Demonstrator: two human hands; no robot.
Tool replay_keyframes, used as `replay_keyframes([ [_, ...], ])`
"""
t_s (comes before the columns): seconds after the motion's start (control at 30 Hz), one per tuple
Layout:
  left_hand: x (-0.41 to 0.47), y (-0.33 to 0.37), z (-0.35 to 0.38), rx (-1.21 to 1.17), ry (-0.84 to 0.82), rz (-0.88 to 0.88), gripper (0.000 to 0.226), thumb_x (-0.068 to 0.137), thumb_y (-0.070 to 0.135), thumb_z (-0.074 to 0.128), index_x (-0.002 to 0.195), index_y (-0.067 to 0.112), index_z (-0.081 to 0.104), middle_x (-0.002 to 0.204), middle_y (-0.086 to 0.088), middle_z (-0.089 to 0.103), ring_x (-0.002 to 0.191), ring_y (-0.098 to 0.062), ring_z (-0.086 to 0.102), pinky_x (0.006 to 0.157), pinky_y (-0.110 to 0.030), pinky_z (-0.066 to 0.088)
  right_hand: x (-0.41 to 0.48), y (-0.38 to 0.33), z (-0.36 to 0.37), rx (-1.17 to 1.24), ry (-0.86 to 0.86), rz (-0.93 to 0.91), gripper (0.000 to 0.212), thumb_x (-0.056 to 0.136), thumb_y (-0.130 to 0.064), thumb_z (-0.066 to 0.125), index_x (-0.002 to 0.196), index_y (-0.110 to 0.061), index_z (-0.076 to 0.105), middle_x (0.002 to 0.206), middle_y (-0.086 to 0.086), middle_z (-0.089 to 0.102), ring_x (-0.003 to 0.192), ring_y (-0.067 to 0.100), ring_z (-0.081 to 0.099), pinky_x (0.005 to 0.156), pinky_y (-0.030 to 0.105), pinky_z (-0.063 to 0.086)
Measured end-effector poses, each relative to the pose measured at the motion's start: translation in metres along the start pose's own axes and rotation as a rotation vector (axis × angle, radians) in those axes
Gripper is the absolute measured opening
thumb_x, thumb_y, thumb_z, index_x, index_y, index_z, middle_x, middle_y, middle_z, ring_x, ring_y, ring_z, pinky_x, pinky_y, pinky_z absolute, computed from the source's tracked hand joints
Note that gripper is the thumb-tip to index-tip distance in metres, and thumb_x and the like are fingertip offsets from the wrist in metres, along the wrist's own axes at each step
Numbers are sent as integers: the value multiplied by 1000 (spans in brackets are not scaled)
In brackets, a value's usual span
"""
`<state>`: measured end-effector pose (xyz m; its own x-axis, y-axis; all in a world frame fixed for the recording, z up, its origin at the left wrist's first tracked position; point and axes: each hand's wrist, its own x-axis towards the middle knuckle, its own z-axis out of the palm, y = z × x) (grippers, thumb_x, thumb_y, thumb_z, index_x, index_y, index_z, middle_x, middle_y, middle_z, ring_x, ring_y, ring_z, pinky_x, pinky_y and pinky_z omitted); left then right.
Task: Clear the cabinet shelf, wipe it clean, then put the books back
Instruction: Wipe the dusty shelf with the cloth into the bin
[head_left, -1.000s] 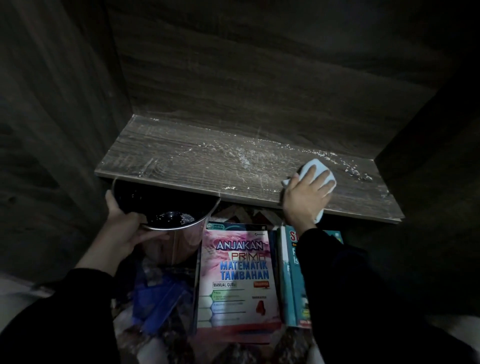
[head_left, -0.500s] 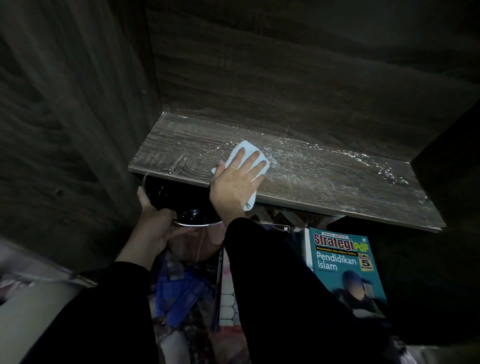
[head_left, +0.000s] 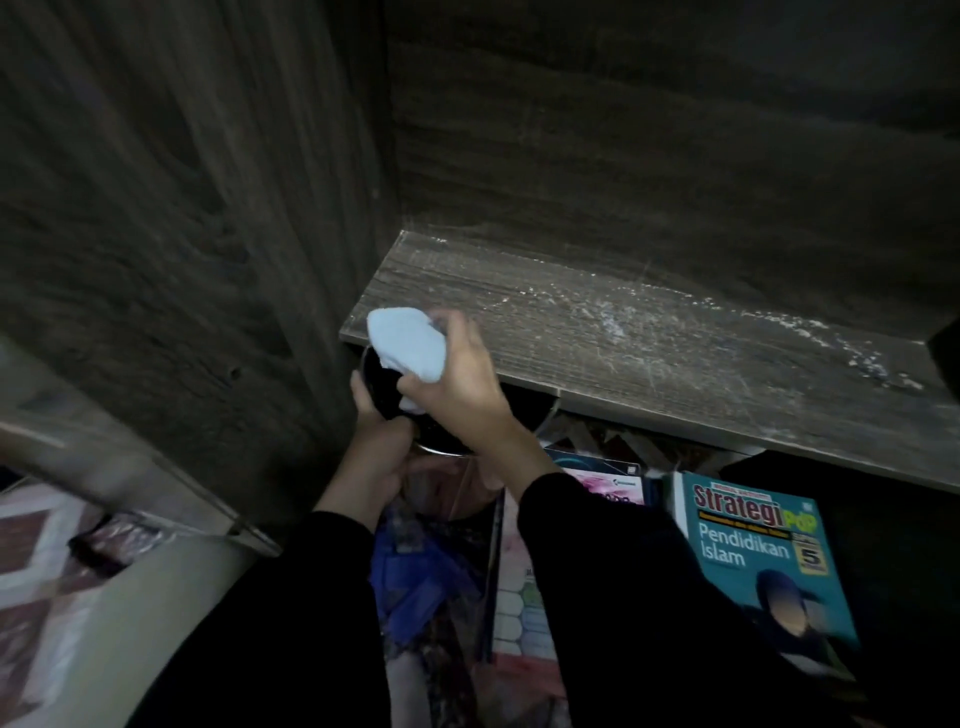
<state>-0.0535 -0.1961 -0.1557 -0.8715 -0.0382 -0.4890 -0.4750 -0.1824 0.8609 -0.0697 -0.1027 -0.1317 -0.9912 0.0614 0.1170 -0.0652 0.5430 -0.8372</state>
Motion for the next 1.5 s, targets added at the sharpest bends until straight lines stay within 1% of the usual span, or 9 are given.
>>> replay_keyframes([
  [0.17,-7,4,-5,-3,-22,-44,94,90,-12,41,149,40,-11,130,-6,45,83,-27,63,48,-39,57,3,-5,-21,44,117,0,27,73,-19,71,100,-20,65,91,0,67,93,20,62,83,34,48],
  [0.33,-10,7,-8,-24,-13,-44,93,89,-14,38,149,41,-5,129,-5,43,78,-26,62,48,-40,56,4,-8,-40,65,63,-78,20,76,-6,73,74,-22,62,65,-15,60,60,-4,52,60,18,40],
  [0.5,-12,7,-7,-10,-25,-35,91,90,-12,40,150,41,-5,128,0,38,78,-25,61,54,-46,56,5,-10,-44,-20,102,-116,7,78,-8,72,81,-14,69,74,-6,63,72,10,57,65,25,39],
  [0.8,-11,7,-7,-11,-47,-42,97,85,-19,36,150,42,-1,127,2,38,82,-29,59,65,-55,55,6,-15,-57,-148,-15,-129,12,81,-7,66,84,-18,69,65,-11,61,57,-2,50,58,15,37],
  [0.97,-9,6,-7,-34,-41,-58,98,84,-22,29,150,43,-3,135,0,34,85,-31,57,49,-46,56,10,-23,-74,117,52,-42,23,82,-1,64,75,-23,62,70,-6,63,65,6,56,60,20,41],
  [1.1,-7,6,-8,-44,-56,-65,98,84,-22,28,149,45,-2,148,-5,32,94,-38,57,47,-45,56,20,-31,-108,465,163,144,24,82,6,57,70,-15,60,56,-9,58,49,1,52,46,15,38],
  [1.27,-5,4,-9,-44,-79,-61,99,83,-23,28,149,44,-3,143,-3,34,90,-42,60,46,-48,56,40,-8,-144,760,349,380,22,79,7,46,83,-9,61,76,4,61,69,16,58,57,22,44],
  [1.37,-4,4,-8,-31,-89,-58,99,83,-23,27,149,44,-5,134,-1,36,76,-36,61,47,-48,56,43,22,-142,193,308,312,25,85,0,48,81,-22,60,88,-1,62,85,16,57,65,25,44],
  [1.5,-4,5,-8,-5,-97,-56,100,82,-23,27,149,46,-3,133,-1,34,79,-37,61,51,-50,55,37,53,-124,-136,88,125,19,91,-37,56,110,-41,59,134,4,51,125,25,43,105,47,35],
])
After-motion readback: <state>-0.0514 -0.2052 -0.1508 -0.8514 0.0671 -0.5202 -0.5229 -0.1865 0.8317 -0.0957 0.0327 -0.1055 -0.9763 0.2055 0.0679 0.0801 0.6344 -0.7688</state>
